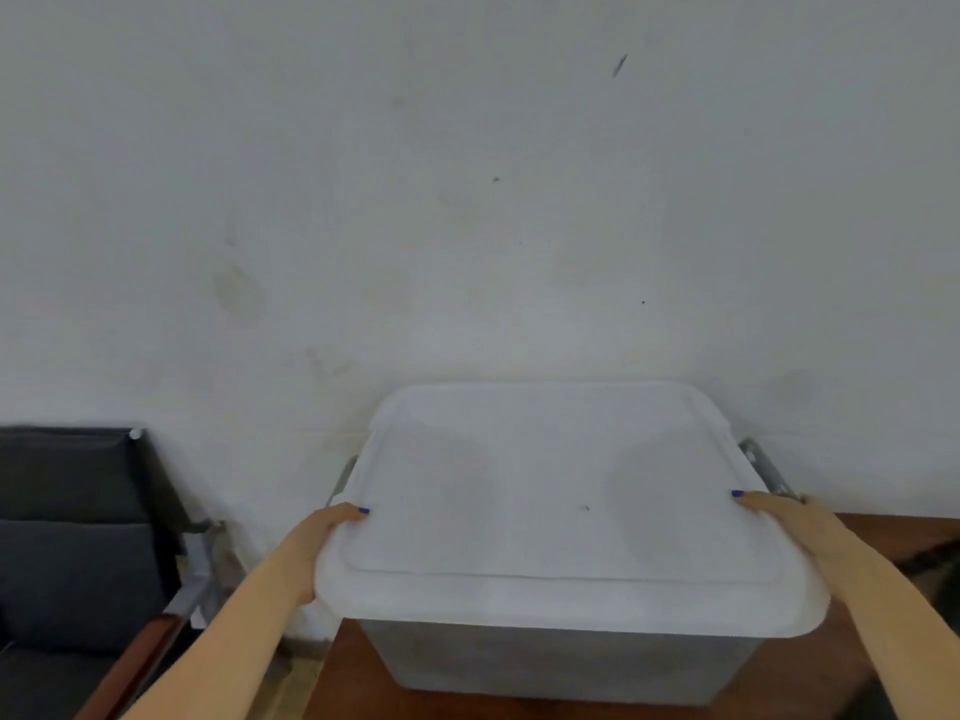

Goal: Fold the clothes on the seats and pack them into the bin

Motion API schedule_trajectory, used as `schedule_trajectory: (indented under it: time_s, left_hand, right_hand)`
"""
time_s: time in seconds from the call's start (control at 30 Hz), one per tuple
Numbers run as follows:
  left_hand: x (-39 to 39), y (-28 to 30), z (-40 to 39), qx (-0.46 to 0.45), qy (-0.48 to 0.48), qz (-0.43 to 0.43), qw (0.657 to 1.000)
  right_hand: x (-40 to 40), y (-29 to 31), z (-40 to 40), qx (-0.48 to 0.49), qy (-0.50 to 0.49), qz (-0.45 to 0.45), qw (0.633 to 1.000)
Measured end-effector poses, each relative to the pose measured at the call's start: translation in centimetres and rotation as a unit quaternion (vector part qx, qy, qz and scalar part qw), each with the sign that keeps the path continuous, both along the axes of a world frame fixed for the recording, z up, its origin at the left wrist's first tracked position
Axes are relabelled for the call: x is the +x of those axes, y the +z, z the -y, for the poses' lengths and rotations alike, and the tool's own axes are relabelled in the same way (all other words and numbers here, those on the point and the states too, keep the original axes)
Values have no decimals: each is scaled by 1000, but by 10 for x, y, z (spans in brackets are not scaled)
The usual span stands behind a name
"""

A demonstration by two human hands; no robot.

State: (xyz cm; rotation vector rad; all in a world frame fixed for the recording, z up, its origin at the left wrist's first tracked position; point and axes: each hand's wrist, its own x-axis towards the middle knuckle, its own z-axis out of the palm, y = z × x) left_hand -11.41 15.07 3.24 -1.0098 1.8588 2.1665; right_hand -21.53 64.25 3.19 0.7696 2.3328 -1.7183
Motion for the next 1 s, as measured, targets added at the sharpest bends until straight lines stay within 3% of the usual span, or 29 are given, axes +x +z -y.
schedule_trajectory:
  time_s: [0.1, 0.27, 0.4, 0.57, 0.67, 0.8, 0.87, 0.93, 0.97, 1.0]
  left_hand:
    - [-3, -4, 1, -60, 48, -61, 995]
    - [0, -5, 0, -175, 50, -106, 978]
    - [-1, -1, -4, -230, 39, -116, 965]
    - [-3, -6, -4, -284, 22, -123, 951]
    - [-2, -4, -3, -313, 8, -133, 941]
    - [-1, -5, -3, -340, -6, -128, 932]
    - [-4, -3, -3, -426, -42, -88, 899]
    - [-3, 3, -9, -563, -71, -52, 822]
    - [-1, 5, -16, -622, -77, -67, 776]
    - [3, 7, -26, -645, -82, -87, 755]
  right_hand:
    - [11, 9, 5, 59, 40, -72, 995]
    - [10, 10, 11, 250, 92, -84, 960]
    - [7, 10, 15, 299, 115, -111, 941]
    - [1, 2, 17, 433, 143, -137, 880]
    - [-2, 2, 20, 453, 146, -119, 871]
    - [7, -4, 30, 525, 137, -116, 832]
    - [21, -6, 41, 538, 115, -96, 829]
    - [45, -6, 59, 530, 97, -89, 838]
    - [59, -4, 70, 526, 123, -63, 839]
    - [73, -2, 82, 525, 177, -32, 832]
